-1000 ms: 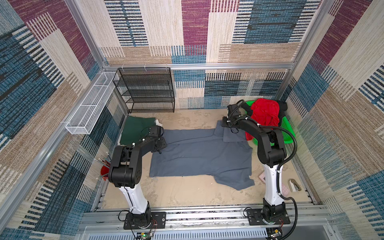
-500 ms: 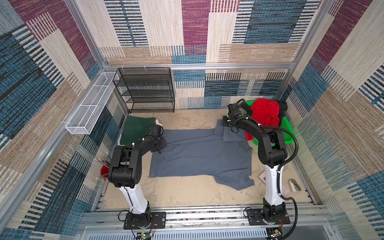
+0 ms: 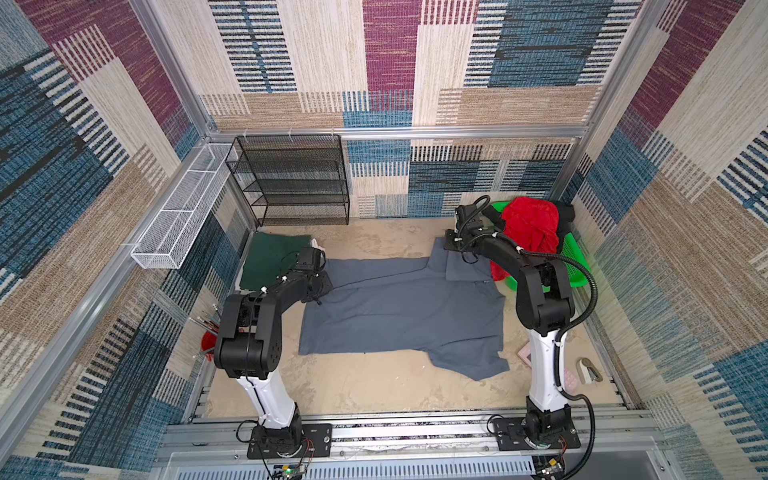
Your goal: Fold and stack the t-shirts
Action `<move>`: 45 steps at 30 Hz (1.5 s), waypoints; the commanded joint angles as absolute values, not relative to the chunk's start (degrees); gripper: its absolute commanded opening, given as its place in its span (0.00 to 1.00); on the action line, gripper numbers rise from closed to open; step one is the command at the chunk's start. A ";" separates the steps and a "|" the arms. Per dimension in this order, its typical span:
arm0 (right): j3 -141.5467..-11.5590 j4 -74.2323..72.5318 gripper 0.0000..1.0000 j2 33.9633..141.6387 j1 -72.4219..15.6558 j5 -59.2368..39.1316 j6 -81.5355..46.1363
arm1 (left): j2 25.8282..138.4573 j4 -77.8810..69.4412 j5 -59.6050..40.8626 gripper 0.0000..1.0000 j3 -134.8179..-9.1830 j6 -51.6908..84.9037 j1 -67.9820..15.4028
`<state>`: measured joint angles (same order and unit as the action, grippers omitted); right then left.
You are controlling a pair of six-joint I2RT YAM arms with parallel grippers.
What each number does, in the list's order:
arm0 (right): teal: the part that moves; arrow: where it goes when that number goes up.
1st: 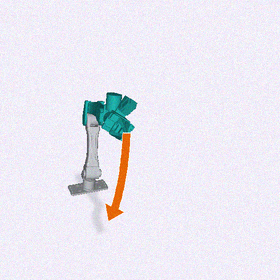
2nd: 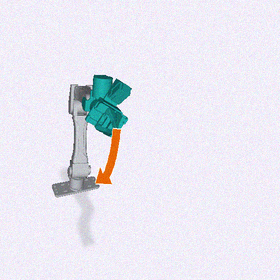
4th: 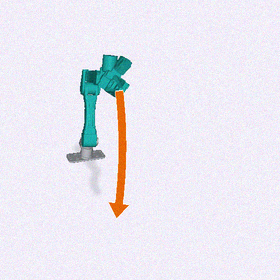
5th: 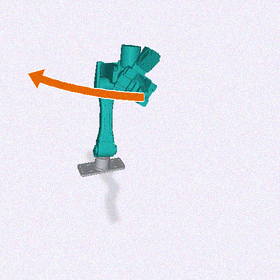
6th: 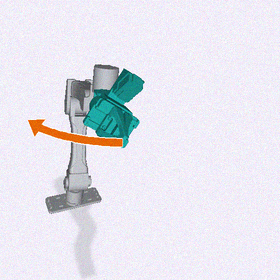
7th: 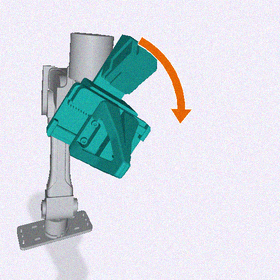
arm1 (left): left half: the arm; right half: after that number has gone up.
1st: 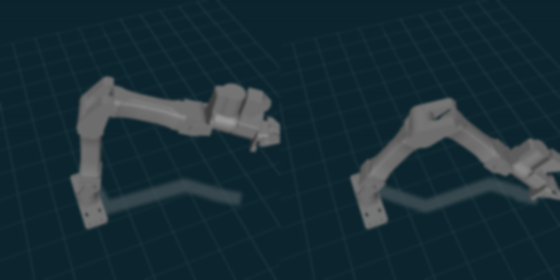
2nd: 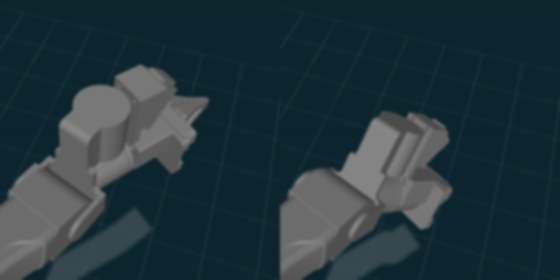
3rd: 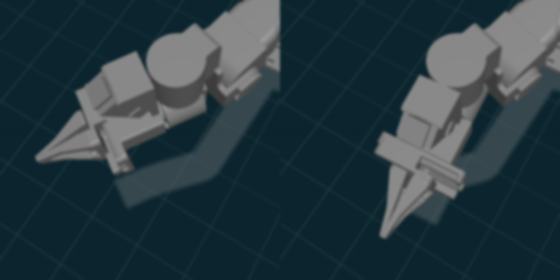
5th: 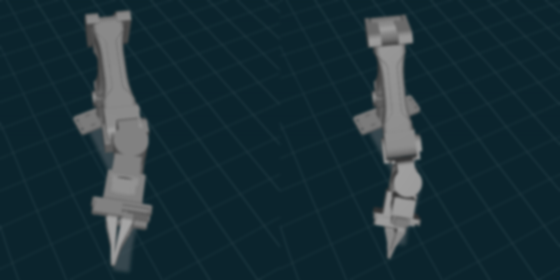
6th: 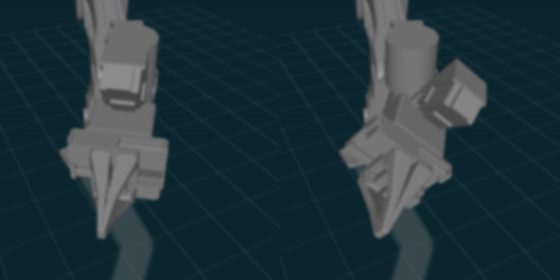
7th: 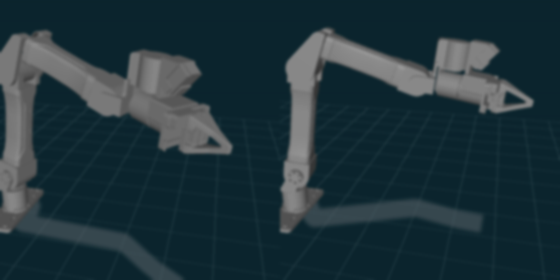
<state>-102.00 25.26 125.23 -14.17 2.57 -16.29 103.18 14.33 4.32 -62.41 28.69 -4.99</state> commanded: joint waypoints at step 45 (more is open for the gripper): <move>-133.23 36.02 0.00 138.19 -13.58 11.69 -10.46 | 116.59 16.19 0.94 0.00 -94.56 24.35 -1.76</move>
